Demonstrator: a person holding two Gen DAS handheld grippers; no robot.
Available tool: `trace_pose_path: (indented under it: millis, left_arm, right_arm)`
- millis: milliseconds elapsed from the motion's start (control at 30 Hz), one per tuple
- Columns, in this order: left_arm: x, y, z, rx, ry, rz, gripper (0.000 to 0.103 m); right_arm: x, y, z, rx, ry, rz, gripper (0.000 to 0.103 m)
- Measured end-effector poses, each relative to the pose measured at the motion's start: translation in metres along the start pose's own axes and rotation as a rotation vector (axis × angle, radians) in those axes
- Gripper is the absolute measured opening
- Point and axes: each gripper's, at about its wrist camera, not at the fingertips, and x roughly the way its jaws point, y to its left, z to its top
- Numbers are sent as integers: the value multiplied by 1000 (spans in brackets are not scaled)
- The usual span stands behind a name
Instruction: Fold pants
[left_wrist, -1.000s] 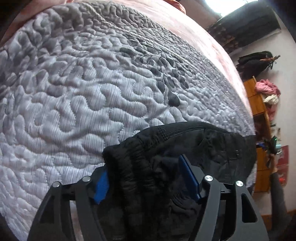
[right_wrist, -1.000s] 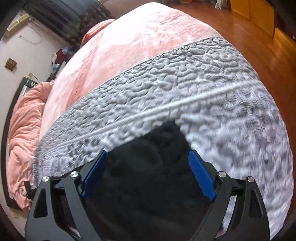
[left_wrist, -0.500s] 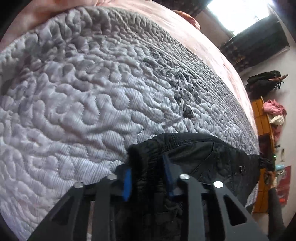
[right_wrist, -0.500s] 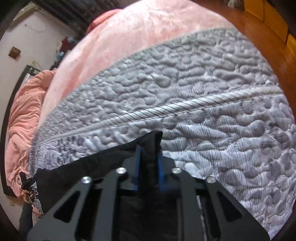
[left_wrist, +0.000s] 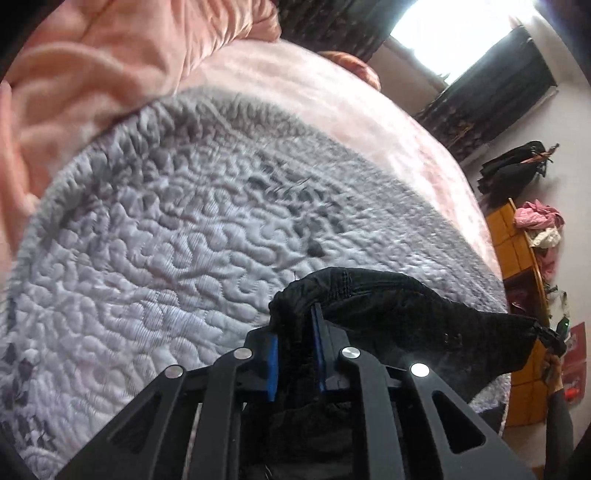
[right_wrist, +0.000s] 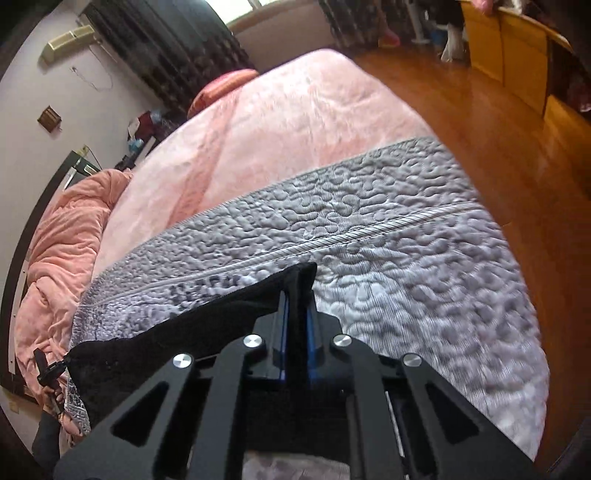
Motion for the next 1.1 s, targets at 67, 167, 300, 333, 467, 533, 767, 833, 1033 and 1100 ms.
trace_pose_path:
  millis: [67,167,300,333,467,533,767,833,1033,1100]
  left_arm:
    - [-16,-7,-4,15,-13,-9,15]
    - [-40,-18,-13,34,-34,-26,14]
    - [-68,-29,-25,47,-62,-48,14]
    - [-74,-32,-30,51,-69,-52,14]
    - [-94,-41,-46,72,-77,-59,14]
    - [-103,-44,-53,74,-85,-64,14]
    - [-127,-43,-80,68,-108,-79,14]
    - [-131,-41,-90,66,-113,-82,14]
    - [-144,-33,-117,56,-123,-93,14]
    - [-147,-28,-127,51,-122,-98,14]
  right_arm:
    - [-26,4,-12,2,-27,-2,6]
    - [-63,6,-33,10,-60,-7,6]
    - [-104,5,-59,22,-89,-13,6]
    - [-113,5,-68,18,-95,-20,6]
    - [-137,2,-93,18,-108,-37,6]
    - [-146,3,-104,18,-119,-39,6]
    - [-163,6,-137,-1,-152,-57,6]
    - [-166,4,-147,3,-165,-64,6]
    - [-177,-5,-178,17,-205,-83,6]
    - [-179,-6,-188,17,-211,-92,6]
